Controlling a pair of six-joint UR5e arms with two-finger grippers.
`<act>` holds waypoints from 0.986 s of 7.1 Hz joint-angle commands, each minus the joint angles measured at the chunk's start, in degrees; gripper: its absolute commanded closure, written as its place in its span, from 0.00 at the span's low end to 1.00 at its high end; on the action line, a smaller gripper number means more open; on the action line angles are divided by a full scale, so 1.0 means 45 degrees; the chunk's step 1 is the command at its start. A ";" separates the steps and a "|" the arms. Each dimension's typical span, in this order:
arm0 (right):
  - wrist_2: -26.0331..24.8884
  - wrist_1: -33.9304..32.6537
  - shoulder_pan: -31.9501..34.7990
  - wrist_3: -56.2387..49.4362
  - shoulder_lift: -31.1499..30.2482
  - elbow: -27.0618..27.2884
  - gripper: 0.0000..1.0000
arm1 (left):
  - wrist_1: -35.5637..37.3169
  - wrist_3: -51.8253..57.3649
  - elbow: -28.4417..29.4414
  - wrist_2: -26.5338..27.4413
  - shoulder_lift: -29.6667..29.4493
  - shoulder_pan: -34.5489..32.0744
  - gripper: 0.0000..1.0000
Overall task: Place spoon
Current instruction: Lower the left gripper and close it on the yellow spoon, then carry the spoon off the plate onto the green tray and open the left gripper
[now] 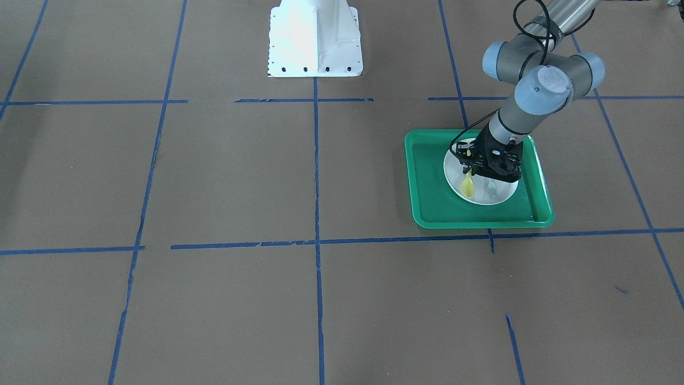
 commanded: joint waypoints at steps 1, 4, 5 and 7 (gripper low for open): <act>0.0010 0.0000 0.0000 0.0000 0.0000 0.0005 0.00 | 0.0891 -0.1161 -0.0980 -0.1204 -0.0105 -0.0329 1.00; 0.0010 0.0000 0.0000 0.0000 0.0000 0.0005 0.00 | 0.0916 -0.4759 0.0882 -0.1130 -0.2404 -0.0195 1.00; 0.0010 0.0000 0.0000 0.0000 0.0000 -0.0014 0.00 | 0.0858 -0.4842 0.1278 -0.1129 -0.2585 0.0018 1.00; -0.0009 0.0000 0.0000 0.0000 0.0000 0.0005 0.00 | 0.0819 -0.4804 0.1573 -0.1149 -0.2567 0.0293 1.00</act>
